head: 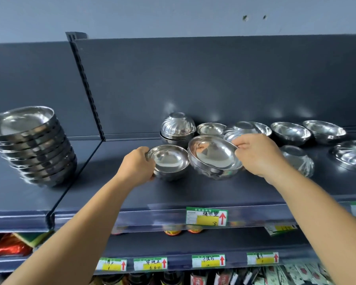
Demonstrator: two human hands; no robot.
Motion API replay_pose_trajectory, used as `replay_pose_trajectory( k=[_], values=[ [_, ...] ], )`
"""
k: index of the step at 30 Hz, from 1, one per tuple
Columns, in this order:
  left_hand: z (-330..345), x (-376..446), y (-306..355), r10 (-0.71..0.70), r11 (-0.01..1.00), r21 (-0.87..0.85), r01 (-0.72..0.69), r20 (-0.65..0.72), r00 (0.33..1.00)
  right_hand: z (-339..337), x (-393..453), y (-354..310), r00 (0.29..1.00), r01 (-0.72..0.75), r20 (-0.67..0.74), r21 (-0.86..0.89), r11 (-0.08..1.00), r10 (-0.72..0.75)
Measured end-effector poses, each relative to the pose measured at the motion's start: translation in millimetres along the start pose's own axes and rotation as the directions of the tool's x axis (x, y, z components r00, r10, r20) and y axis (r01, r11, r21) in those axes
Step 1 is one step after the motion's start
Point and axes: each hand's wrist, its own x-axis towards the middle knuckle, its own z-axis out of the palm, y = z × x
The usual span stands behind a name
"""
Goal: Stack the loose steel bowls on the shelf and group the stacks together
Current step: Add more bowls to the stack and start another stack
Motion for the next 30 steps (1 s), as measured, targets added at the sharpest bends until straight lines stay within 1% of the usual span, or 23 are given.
replay_pose_trajectory(
  k=[2, 4, 7, 11, 13, 15, 20, 22, 25, 29, 30],
  values=[
    [-9, -2, -6, 0.0, 1.0, 0.001, 0.0, 0.01, 1.0, 10, 10, -19, 1.0, -0.002, 0.008, 0.091, 0.996, 0.001],
    [-15, -6, -12, 0.016, 1.0, 0.021, -0.017, 0.033, 0.999, 24, 20, -39, 1.0, 0.017, 0.0, 0.146, 0.989, -0.017],
    [-17, -9, -19, 0.027, 0.999, -0.019, -0.026, 0.053, 0.998, 48, 24, -64, 0.997, 0.054, 0.046, 0.111, 0.992, -0.059],
    [-21, -8, -22, 0.008, 0.983, -0.183, 0.003, 0.06, 0.998, 71, 21, -78, 0.99, 0.069, 0.124, 0.042, 0.997, -0.073],
    [-23, -8, -23, -0.001, 0.969, -0.246, 0.014, 0.052, 0.999, 79, 20, -78, 0.987, 0.091, 0.134, 0.019, 0.996, -0.092],
    [-24, -7, -23, 0.005, 0.965, -0.262, 0.005, 0.035, 0.999, 84, 19, -76, 0.987, 0.095, 0.131, -0.02, 0.995, -0.091],
    [-21, -6, -21, 0.063, 0.989, -0.138, -0.053, 0.066, 0.996, 87, 16, -73, 0.988, 0.108, 0.117, -0.059, 0.992, -0.101],
    [-20, -3, -20, 0.085, 0.993, -0.084, -0.079, 0.066, 0.994, 89, 15, -72, 0.989, 0.096, 0.114, -0.057, 0.994, -0.089],
    [-19, 2, -20, 0.097, 0.995, -0.007, -0.096, 0.056, 0.994, 90, 16, -68, 0.989, 0.117, 0.103, -0.065, 0.991, -0.11],
    [-23, 7, -15, 0.121, 0.989, 0.082, -0.126, 0.06, 0.991, 86, 13, -66, 0.983, 0.134, 0.136, -0.066, 0.989, -0.124],
    [-24, 10, -13, 0.122, 0.987, 0.093, -0.128, 0.068, 0.99, 84, 13, -66, 0.982, 0.13, 0.145, -0.044, 0.991, -0.123]
  ],
)
